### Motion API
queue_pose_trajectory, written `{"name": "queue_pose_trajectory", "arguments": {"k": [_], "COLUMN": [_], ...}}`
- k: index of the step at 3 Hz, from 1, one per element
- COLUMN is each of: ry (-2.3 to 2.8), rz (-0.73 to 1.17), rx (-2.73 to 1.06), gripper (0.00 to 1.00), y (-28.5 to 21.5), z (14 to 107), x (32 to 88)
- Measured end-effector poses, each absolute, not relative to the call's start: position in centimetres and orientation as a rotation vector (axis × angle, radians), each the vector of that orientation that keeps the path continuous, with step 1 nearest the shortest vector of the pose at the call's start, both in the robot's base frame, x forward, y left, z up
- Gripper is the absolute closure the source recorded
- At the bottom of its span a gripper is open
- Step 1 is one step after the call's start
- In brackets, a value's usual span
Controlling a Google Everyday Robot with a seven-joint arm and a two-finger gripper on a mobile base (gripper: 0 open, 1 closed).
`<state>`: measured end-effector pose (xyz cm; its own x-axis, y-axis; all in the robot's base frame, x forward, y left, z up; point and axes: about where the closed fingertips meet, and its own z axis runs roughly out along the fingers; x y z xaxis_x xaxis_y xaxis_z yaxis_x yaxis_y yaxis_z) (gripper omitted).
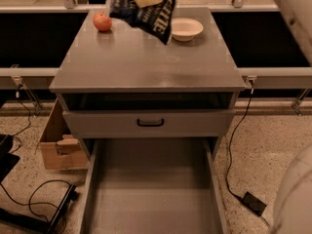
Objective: Pick blue chip bag from middle drawer and place on counter
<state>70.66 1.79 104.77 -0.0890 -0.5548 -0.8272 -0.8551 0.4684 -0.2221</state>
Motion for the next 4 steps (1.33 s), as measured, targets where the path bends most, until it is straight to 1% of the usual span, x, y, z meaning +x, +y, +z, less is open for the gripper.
{"name": "queue_pose_trajectory", "arguments": {"k": [1,2,3,4], "ry": [1.714,1.670,1.645,1.645], "rz": [0.509,0.651,0.661,0.666], "rx": [-1.177,-1.102,-1.061,-1.065], "gripper": [1.00,1.00,0.85,0.62], "y": [6.5,10.5,11.7,12.0], "z": [99.4,91.3,90.5,90.3], "x": [72.5,74.6,75.9,75.8]}}
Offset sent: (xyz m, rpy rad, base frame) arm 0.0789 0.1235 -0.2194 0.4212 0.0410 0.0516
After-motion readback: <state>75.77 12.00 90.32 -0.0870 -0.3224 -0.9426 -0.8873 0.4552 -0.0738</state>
